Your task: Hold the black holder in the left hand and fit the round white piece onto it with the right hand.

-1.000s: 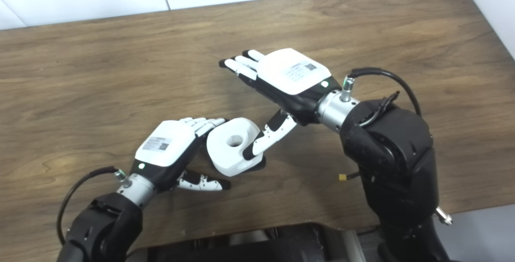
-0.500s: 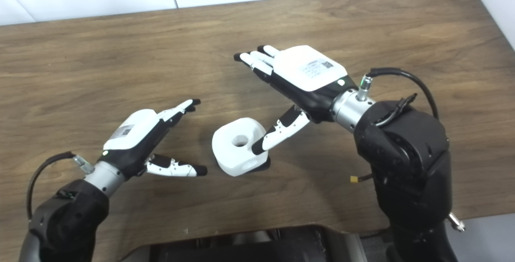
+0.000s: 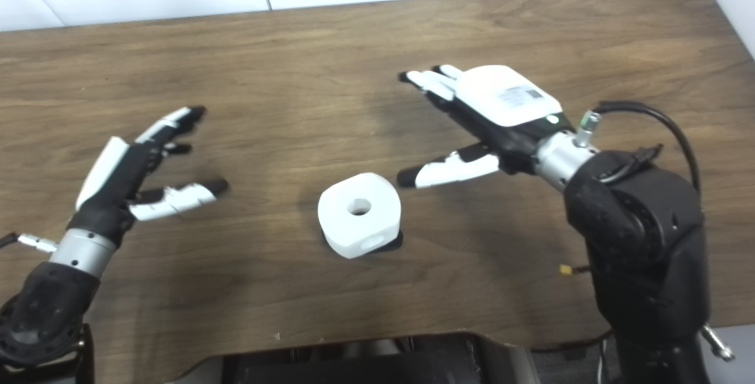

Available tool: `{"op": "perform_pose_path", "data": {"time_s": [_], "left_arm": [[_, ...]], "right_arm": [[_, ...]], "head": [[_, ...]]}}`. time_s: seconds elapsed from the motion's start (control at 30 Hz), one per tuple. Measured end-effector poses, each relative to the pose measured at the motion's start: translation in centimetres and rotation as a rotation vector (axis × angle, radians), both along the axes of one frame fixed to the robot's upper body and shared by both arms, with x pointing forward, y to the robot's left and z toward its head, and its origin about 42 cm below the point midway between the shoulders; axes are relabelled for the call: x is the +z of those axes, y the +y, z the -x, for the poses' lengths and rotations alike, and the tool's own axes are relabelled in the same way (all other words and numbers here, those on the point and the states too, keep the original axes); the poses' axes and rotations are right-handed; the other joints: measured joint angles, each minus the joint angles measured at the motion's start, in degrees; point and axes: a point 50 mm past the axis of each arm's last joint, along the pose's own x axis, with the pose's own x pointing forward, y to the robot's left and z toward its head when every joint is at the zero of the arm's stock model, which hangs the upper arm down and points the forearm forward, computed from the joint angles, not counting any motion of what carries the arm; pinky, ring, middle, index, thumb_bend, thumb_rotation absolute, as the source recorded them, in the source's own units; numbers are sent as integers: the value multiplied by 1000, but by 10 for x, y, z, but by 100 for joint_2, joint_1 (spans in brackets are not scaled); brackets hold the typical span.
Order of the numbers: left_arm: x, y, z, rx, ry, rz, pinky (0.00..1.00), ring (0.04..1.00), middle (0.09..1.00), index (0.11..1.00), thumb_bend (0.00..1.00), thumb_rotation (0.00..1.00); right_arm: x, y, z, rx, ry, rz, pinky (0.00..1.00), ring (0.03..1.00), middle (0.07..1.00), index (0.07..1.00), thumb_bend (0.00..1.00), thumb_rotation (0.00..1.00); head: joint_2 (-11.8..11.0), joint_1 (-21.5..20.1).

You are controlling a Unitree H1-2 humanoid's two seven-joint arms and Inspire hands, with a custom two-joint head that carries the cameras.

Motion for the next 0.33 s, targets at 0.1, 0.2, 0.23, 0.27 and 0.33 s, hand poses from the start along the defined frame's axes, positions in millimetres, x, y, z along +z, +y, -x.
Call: {"op": "perform_pose_path", "data": {"time_s": [0.1,0.2,0.23,0.27,0.33], "left_arm": [[1,2,0,11,-9,18,887,894,883,894,581,627],[7,10,0,67,-32,37,839,863,860,866,523,579],[9,14,0,100,-38,75,837,861,859,864,510,557],[12,16,-1,131,-47,113,844,863,861,868,500,583],[16,17,0,162,-53,189,863,866,864,873,490,623]], "right_arm": [[-2,-3,2,-18,-18,-24,862,969,950,959,721,1000],[-4,-9,1,-41,-22,-41,870,972,950,961,715,1000],[-7,-11,1,-54,-13,-58,872,974,951,962,714,1000],[-10,-14,1,-71,-2,-74,879,977,952,967,710,1000],[-14,-17,2,-91,8,-97,886,982,954,974,708,1000]], "head": [[-44,35],[-44,35],[-79,61],[-79,62],[-97,97]]}}
